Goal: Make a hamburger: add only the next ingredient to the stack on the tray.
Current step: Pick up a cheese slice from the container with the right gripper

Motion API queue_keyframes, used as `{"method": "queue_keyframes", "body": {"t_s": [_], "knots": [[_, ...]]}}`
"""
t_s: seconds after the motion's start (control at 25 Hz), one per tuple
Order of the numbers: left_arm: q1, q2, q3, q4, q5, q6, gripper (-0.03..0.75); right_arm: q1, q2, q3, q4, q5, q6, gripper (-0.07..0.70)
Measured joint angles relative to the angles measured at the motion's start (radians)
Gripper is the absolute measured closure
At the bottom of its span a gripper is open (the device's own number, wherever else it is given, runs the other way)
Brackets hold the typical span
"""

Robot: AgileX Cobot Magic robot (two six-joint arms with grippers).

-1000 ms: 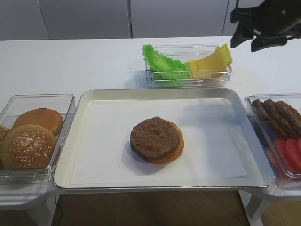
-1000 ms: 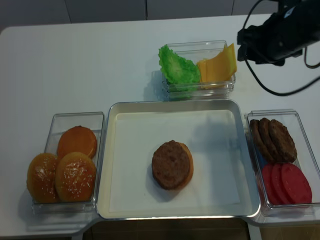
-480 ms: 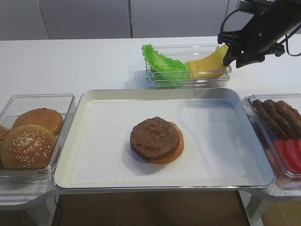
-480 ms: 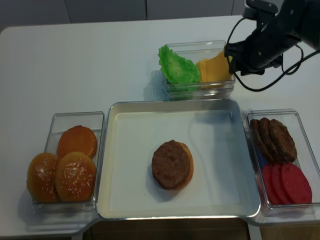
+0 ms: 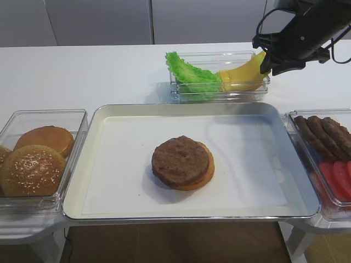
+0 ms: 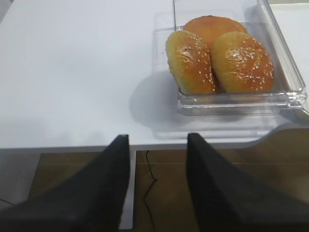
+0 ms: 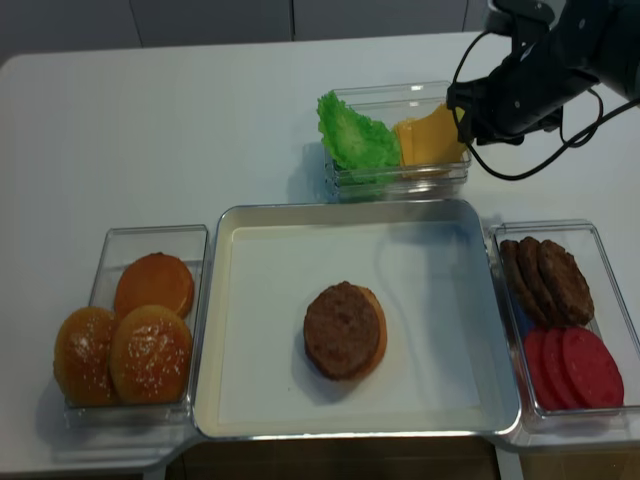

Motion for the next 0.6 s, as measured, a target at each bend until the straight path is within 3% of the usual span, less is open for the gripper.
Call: {"method": "queue_keyframes", "body": {"t_s": [0.28,0.6], "knots": [[0.000,0.000,0.000,0.000,0.000,0.000,0.422,0.000,0.000,0.000,0.011,0.002,-0.005,0.571],[0.000,0.000,0.000,0.000,0.000,0.000,0.422,0.000,0.000,-0.004,0.011,0.004,-0.005,0.598]]}}
